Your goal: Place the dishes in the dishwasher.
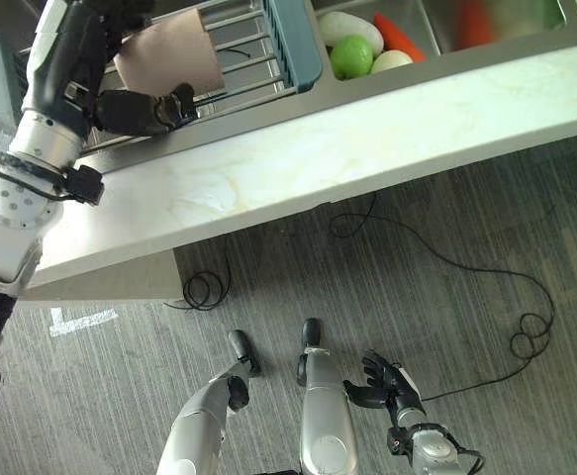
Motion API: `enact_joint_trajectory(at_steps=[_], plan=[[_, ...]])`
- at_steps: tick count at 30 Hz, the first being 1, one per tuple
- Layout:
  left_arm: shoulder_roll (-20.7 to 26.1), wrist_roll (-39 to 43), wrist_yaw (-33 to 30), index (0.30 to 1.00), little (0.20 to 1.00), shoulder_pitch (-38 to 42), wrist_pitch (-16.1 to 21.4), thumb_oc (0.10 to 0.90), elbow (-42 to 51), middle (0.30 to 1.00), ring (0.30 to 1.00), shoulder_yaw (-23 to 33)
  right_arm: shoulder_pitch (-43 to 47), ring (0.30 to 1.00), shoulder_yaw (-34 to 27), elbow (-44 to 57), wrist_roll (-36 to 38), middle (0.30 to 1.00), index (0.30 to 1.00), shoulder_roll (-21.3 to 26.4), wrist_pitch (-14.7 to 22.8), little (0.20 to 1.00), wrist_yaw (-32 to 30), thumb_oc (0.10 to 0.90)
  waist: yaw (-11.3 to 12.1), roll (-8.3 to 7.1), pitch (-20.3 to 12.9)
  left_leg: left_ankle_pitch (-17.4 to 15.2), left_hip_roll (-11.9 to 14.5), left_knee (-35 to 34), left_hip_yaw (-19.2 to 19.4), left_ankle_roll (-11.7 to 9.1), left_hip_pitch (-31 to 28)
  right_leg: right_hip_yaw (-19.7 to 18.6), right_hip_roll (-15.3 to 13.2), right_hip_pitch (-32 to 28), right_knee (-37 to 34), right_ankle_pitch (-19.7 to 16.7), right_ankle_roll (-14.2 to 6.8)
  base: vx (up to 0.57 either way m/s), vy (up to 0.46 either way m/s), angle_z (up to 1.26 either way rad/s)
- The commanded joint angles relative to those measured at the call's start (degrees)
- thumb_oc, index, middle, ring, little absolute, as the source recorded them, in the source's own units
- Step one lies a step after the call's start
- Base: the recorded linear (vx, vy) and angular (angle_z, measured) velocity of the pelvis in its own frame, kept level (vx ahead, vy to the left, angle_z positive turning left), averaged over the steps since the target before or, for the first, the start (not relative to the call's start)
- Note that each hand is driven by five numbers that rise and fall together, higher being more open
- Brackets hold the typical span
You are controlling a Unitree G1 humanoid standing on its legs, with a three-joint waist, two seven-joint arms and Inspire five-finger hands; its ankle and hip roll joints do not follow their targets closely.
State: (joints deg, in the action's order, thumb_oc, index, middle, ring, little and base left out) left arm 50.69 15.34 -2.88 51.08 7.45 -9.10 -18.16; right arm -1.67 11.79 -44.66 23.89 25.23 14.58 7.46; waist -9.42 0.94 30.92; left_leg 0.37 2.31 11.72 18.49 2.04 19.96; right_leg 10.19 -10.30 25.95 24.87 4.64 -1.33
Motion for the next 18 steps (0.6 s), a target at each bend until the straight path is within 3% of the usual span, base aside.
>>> enact_joint_trajectory(at_steps=[1,5,10,14,18], plan=[[0.5,-3.1,7.3,0.900,0.900,1.8,-4.5,0.800,-0.9,0.900,0.900,-6.0,-0.7,0.900,1.3,5.8,2.2,0.900,0.900,0.7,1.6,0.900,0.8,0.800,-1.8,-0.25,-1.1,-6.0,7.4,5.5,-3.3,-7.2,-0.2,-4.5,-3.5,0.3,-7.7,-3.1,-10.3,0.00,0.000,0.00],[1.9,-8.9,11.3,0.900,0.900,4.2,-11.1,0.800,-4.5,0.900,0.900,-9.8,-0.5,0.900,1.5,6.5,3.2,0.900,0.900,1.2,1.4,0.900,1.0,0.800,-2.1,-0.31,-1.1,-5.9,7.5,5.5,-3.3,-7.2,0.1,-4.5,-3.6,0.6,-7.7,-3.3,-10.4,0.00,0.000,0.00],[4.4,-15.6,11.4,0.900,0.900,6.9,-13.4,0.800,-9.1,0.900,0.900,-12.9,-0.9,0.900,1.9,6.8,3.6,0.900,0.900,1.8,1.6,0.900,1.1,0.800,-2.3,-0.25,-1.1,-5.7,7.5,5.5,-3.0,-7.2,0.1,-4.4,-3.7,0.7,-7.7,-3.4,-10.5,0.00,0.000,0.00],[6.6,-21.2,6.6,0.900,0.900,7.7,-13.9,0.800,-11.9,0.900,0.900,-13.7,-1.6,0.900,2.3,7.6,4.4,0.900,0.900,2.2,2.0,0.900,0.9,0.800,-2.0,-0.26,-1.1,-5.5,7.5,5.5,-3.1,-7.2,0.7,-4.0,-3.9,1.0,-7.7,-3.4,-10.5,-0.01,-0.008,-0.02],[7.6,-23.2,6.0,0.900,0.900,7.5,-14.0,0.800,-12.9,0.900,0.900,-13.9,-2.0,0.900,2.5,8.1,4.8,0.900,0.900,2.2,2.4,0.900,0.7,0.800,-1.8,-0.30,-1.1,-5.5,7.4,5.5,-3.3,-7.2,1.2,-3.9,-3.8,1.4,-7.7,-3.4,-10.4,0.00,0.000,0.00]])
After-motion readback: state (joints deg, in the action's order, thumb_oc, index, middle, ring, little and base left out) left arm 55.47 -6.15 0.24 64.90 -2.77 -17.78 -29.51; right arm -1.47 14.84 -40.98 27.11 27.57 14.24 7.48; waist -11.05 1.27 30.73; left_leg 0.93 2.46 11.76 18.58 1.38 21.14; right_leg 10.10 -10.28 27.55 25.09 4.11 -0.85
